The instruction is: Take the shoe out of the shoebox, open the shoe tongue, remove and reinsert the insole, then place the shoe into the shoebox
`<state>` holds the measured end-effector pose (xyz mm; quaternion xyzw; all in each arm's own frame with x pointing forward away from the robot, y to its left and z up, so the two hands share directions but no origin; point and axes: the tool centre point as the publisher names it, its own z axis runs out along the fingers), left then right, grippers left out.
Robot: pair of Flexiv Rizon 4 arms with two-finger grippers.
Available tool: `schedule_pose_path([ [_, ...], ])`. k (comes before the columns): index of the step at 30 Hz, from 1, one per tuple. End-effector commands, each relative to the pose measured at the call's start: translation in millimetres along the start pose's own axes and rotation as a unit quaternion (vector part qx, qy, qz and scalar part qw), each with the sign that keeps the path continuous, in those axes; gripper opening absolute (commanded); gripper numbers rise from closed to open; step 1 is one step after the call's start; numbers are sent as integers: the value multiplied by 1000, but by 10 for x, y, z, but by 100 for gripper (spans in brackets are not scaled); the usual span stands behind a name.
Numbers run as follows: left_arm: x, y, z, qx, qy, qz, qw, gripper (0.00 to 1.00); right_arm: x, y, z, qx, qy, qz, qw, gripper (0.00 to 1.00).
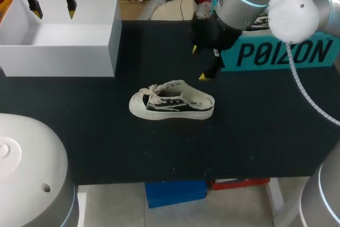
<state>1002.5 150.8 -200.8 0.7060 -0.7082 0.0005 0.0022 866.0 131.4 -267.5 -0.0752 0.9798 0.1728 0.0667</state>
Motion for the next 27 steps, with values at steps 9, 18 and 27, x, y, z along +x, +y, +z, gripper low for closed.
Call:
schedule_pose_path([
  [9,6,7,-7,0,-1,-1,1000,100,56,-139,-14,-81,-6,0,997,100],
  [18,6,7,-7,0,-1,-1,1000,100,56,-139,-14,-81,-6,0,997,100],
  [27,6,7,-7,0,-1,-1,1000,100,380,-281,7,-152,-17,60,986,100],
])
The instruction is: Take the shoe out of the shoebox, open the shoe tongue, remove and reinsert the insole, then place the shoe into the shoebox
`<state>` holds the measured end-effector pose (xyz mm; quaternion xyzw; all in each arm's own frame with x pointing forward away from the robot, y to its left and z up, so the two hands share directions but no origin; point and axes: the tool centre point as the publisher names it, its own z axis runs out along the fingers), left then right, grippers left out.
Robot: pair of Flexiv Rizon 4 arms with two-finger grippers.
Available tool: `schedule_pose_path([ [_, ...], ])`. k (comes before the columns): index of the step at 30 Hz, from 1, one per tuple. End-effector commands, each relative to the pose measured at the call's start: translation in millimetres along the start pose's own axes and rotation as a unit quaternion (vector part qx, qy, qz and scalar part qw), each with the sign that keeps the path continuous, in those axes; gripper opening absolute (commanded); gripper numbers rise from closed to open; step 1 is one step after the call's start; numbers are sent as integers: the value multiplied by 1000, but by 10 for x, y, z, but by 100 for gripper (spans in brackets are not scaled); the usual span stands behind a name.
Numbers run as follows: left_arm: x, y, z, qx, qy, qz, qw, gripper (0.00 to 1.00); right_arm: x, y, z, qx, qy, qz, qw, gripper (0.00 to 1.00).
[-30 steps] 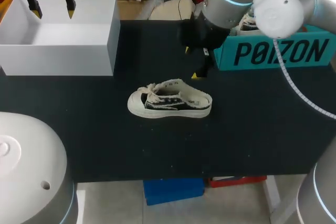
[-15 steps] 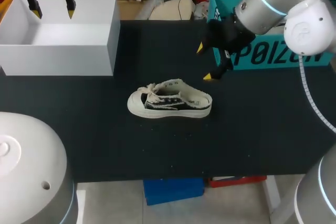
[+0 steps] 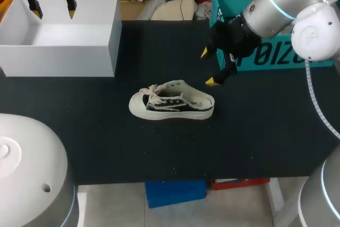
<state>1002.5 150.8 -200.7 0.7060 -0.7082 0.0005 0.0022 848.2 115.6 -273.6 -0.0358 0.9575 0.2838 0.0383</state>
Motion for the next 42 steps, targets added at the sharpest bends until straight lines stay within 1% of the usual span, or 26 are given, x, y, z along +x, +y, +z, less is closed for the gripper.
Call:
schedule_pose_path([
  [1,6,7,-7,0,-1,-1,1000,100,182,-194,11,-45,-33,11,998,100],
  [3,6,7,-7,0,-1,-1,1000,100,217,-237,70,-50,-38,16,998,100],
  [6,6,7,-7,0,-1,-1,1000,100,241,-303,182,-73,-57,20,996,100],
  [8,6,7,-7,0,-1,-1,1000,100,244,-355,271,-78,-58,21,995,100],
  [10,6,7,-7,0,-1,-1,1000,100,235,-422,379,-93,-61,26,993,100],
  [18,6,7,-7,0,-1,-1,1000,100,169,-588,690,-132,-41,37,990,100],
  [24,6,7,-7,0,-1,-1,1000,100,120,-683,848,-148,-30,45,988,100],
  [35,6,7,-7,0,-1,-1,1000,100,141,-737,1135,-173,-15,65,983,100],
  [42,6,7,-7,0,-1,-1,1000,100,168,-708,1264,-183,-8,72,980,100],
])
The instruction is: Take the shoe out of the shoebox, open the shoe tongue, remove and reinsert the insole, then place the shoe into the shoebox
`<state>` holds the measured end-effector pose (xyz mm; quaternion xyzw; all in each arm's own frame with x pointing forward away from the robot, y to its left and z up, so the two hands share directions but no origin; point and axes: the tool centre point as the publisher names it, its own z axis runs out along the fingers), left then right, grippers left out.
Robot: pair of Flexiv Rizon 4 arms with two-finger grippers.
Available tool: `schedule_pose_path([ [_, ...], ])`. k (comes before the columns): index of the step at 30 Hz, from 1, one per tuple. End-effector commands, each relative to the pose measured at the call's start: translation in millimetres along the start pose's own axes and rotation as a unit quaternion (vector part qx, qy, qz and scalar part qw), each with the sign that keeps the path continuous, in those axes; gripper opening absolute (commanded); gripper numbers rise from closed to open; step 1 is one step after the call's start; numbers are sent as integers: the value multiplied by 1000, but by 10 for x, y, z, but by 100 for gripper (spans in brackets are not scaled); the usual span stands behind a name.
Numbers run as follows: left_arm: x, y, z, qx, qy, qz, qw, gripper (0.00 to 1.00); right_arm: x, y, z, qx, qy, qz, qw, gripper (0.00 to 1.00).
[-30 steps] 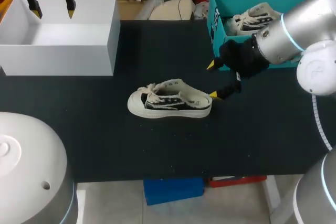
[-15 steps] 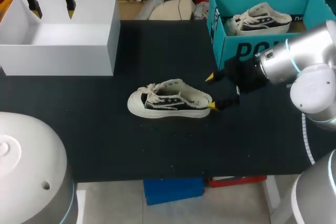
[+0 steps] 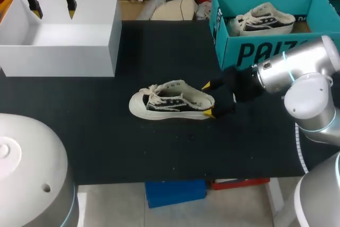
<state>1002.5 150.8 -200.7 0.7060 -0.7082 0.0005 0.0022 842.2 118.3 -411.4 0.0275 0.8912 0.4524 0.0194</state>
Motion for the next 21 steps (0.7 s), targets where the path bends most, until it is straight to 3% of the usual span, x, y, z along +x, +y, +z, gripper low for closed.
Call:
schedule_pose_path([
  [1,6,7,-7,0,-1,-1,1000,100,-19,-28,108,-5,1,3,1000,100],
  [14,6,7,-7,0,-1,-1,1000,100,-19,-91,313,-19,5,12,1000,100],
  [16,6,7,-7,0,-1,-1,1000,100,-31,-115,332,-6,1,7,1000,100],
  [17,6,7,-7,0,-1,-1,1000,100,-36,-130,338,-1,-1,8,1000,85],
  [19,6,7,-7,0,-1,-1,1000,100,-40,-146,342,-2,-9,9,1000,1],
  [21,6,7,-7,0,-1,-1,1000,100,-40,-146,342,-2,-9,9,1000,0],
])
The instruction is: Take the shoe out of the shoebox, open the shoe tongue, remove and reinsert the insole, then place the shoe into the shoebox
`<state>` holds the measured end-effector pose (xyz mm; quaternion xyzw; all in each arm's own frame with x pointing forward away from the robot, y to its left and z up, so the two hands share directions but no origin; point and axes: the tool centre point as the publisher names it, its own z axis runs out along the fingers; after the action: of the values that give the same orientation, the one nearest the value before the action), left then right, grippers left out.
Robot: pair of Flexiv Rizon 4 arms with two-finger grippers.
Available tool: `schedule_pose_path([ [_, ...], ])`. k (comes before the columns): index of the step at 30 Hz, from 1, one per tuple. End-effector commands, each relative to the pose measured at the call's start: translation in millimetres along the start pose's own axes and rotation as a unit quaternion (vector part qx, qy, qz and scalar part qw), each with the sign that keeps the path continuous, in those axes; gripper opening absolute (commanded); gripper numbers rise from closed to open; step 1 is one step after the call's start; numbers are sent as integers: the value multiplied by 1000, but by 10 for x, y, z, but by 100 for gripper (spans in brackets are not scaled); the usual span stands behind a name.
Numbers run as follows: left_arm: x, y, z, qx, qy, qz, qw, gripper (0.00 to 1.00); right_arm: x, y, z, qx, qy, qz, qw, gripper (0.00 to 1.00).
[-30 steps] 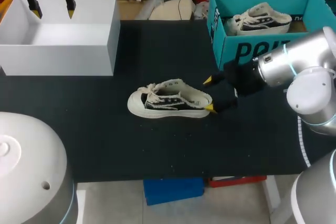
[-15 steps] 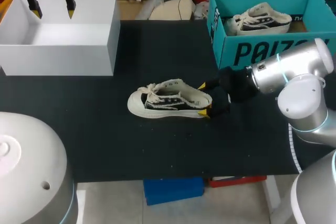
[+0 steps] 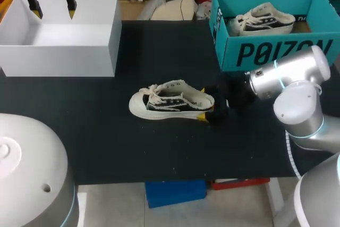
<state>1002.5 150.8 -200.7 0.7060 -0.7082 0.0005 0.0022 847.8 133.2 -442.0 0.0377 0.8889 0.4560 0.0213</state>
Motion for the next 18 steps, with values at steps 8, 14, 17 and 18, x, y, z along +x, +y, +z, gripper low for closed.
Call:
schedule_pose_path([
  [8,6,7,-7,0,-1,-1,1000,100,4,11,39,2,-3,1,1000,0],
  [14,307,132,-166,11,0,-9,1000,100,4,11,39,2,-3,1,1000,0],
  [17,533,264,-200,10,7,-1,1000,100,4,11,39,2,-3,1,1000,0],
  [18,612,318,-207,14,7,8,1000,100,4,11,39,2,-3,1,1000,0],
])
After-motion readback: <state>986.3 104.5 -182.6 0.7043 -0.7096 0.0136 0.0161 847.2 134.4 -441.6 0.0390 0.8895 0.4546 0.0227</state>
